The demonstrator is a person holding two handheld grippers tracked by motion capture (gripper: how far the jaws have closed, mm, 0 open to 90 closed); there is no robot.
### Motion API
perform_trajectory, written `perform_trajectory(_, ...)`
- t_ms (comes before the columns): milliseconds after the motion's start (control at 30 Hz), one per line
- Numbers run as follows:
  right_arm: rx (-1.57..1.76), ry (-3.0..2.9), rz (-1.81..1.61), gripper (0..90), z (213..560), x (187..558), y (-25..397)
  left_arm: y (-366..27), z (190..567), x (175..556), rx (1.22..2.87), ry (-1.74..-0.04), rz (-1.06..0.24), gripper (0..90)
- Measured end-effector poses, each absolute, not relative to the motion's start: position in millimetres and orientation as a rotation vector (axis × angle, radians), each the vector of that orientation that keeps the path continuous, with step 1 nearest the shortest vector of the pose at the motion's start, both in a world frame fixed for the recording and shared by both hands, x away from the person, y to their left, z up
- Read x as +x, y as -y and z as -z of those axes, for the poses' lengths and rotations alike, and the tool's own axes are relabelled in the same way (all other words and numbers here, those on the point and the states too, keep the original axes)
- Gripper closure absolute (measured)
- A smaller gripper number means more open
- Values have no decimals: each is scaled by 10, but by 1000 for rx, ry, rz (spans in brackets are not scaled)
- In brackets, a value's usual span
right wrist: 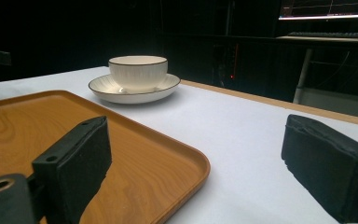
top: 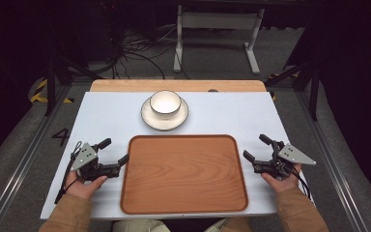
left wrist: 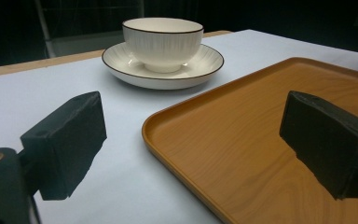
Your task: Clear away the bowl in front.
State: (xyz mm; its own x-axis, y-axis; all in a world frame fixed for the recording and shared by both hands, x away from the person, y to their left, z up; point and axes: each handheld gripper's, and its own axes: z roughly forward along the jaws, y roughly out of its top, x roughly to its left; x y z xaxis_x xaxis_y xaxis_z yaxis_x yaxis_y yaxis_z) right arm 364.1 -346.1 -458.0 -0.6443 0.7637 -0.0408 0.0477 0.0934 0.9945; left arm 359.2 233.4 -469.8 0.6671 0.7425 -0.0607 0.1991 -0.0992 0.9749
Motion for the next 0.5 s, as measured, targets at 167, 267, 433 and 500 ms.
perform_trajectory(167,795,-1803,-1601,88,4580,3644,3463,-2354,4697,3603,1630,-800,-532,75)
perform_trajectory(267,795,-1804,-1600,88,4580,3646,3463,-2362,4700,3606,1620,-804,-525,66)
perform_trajectory(433,793,-1807,-1595,88,4579,3644,3455,-2367,4701,3608,1614,-807,-525,59)
perform_trajectory(500,791,-1808,-1593,90,4578,3645,3455,-2368,4700,3607,1612,-806,-524,62)
